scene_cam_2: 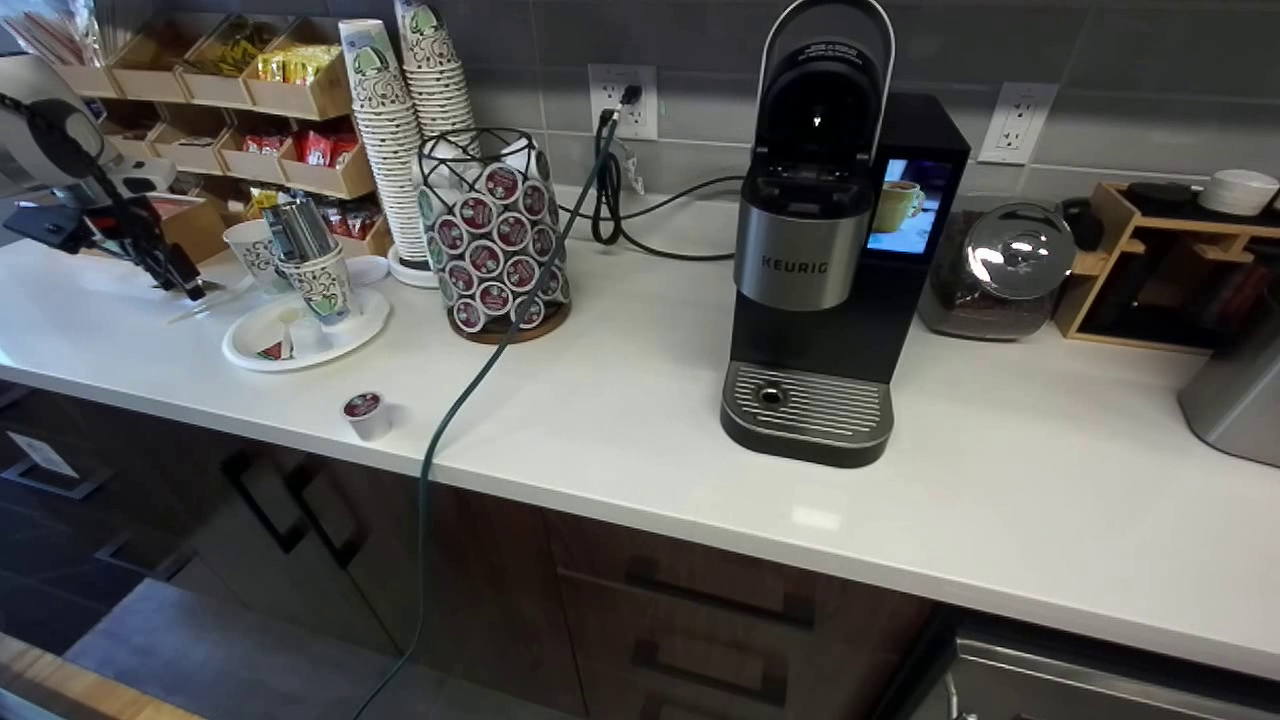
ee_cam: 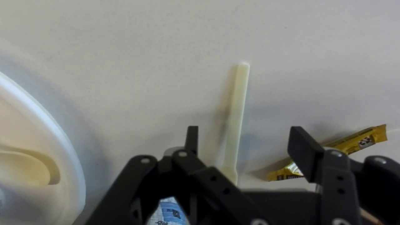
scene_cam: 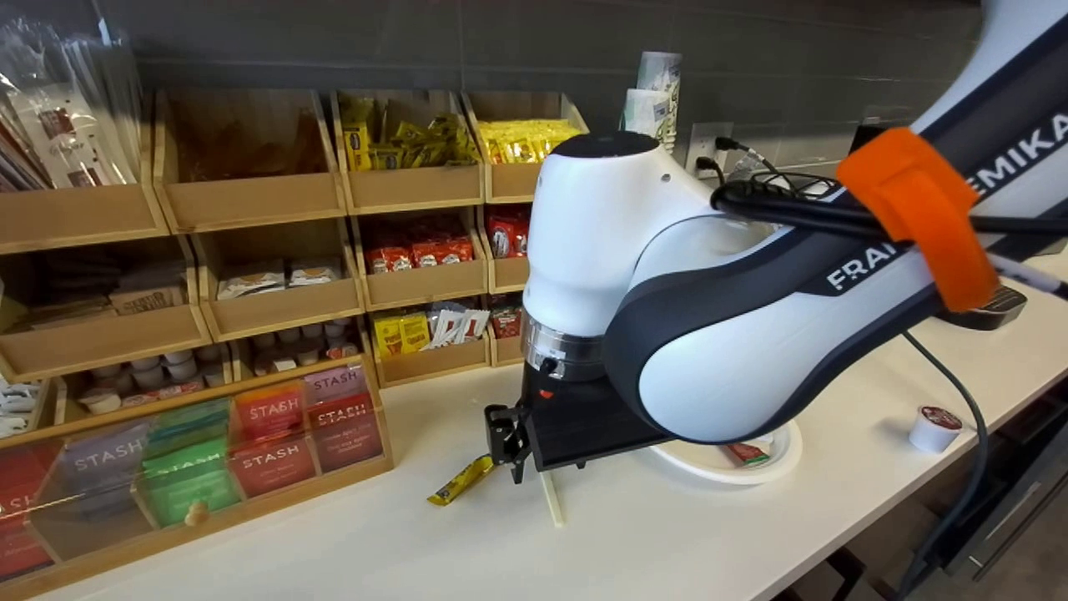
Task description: Put the white fork on the plate
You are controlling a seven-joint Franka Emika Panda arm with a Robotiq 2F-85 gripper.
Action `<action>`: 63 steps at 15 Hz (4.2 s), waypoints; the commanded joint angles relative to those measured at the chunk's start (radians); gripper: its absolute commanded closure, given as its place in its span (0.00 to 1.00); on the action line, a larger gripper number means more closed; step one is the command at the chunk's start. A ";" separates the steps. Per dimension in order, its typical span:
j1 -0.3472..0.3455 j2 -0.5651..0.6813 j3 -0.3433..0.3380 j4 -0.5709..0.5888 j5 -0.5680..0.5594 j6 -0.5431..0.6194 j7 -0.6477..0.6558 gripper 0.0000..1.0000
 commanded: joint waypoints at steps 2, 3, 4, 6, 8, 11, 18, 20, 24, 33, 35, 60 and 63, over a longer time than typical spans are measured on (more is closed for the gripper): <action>0.031 0.046 -0.032 0.051 0.015 0.011 0.025 0.37; 0.026 0.051 -0.030 0.054 0.022 0.010 0.021 0.34; 0.026 0.054 -0.034 0.058 0.022 0.009 0.023 0.40; 0.022 0.059 -0.039 0.060 0.027 0.015 0.026 0.43; 0.011 0.065 -0.035 0.061 0.042 0.019 0.020 0.49; 0.001 0.070 -0.028 0.059 0.069 0.025 0.007 0.79; -0.051 -0.008 0.042 -0.007 0.146 0.077 -0.119 1.00; -0.111 -0.064 0.114 -0.058 0.205 0.051 -0.291 1.00; -0.086 -0.120 0.073 -0.076 0.221 -0.071 -0.358 0.74; -0.035 -0.015 0.001 -0.001 0.206 -0.103 -0.167 0.15; -0.019 0.010 -0.013 0.018 0.205 -0.079 -0.102 0.01; -0.191 -0.112 0.124 -0.100 0.302 -0.182 -0.698 0.97; -0.245 -0.254 0.154 -0.257 0.314 -0.143 -0.891 0.97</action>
